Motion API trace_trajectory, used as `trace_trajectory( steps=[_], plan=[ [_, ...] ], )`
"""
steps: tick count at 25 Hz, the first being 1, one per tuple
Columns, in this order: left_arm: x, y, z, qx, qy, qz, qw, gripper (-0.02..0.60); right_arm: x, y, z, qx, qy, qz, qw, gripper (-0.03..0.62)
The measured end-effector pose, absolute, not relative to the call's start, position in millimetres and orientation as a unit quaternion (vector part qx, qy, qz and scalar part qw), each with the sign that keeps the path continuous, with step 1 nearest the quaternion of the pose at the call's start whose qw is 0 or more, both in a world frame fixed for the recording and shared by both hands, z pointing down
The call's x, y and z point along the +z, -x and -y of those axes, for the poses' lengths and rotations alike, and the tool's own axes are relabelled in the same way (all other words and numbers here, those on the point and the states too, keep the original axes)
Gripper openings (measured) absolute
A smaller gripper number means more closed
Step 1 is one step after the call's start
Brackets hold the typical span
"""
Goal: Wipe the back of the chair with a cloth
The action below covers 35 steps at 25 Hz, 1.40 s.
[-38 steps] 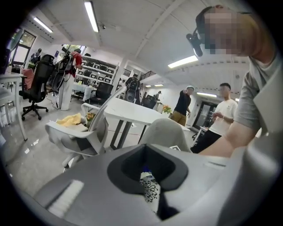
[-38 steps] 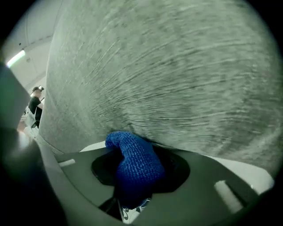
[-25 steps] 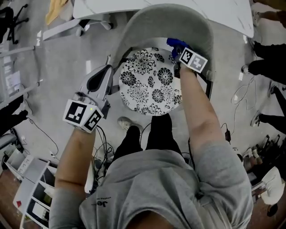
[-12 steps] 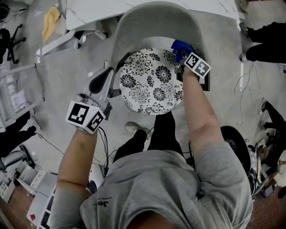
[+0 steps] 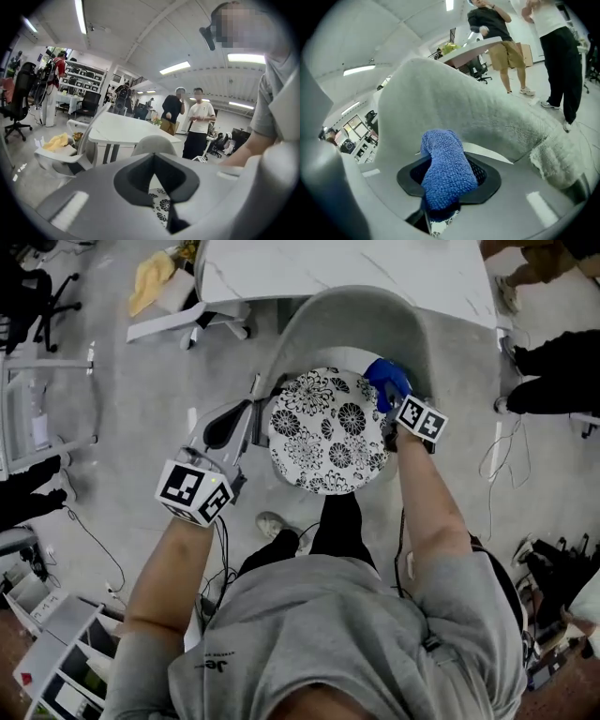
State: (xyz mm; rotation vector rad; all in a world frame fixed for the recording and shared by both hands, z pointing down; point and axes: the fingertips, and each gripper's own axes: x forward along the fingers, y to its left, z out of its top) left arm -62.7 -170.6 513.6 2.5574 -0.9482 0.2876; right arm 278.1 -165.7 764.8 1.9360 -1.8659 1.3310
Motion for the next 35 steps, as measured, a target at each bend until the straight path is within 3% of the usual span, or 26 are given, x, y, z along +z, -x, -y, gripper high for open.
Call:
trace_trajectory(
  steps=[6, 19, 30, 35],
  plan=[
    [448.1, 119.8, 152.5, 0.068, -0.895, 0.403, 0.179, 0.058, 690.5, -217.1, 171.7, 0.426, -0.577, 0.691, 0.087, 0.129],
    [279.2, 248.8, 61.0, 0.019, -0.844, 0.528, 0.091, 0.058, 434.7, -53.6, 209.2, 0.309, -0.412, 0.854, 0.08, 0.129],
    [198.1, 344.2, -40.9, 0.0, -0.788, 0.613, 0.049, 0.058, 247.2, 139.4, 114.3, 0.11, -0.183, 0.971, 0.109, 0.13],
    [180.5, 372.5, -76.3, 0.003, -0.77, 0.637, 0.033, 0.058, 195.9, 196.2, 75.7, 0.08, -0.117, 0.987, 0.081, 0.13]
  ],
)
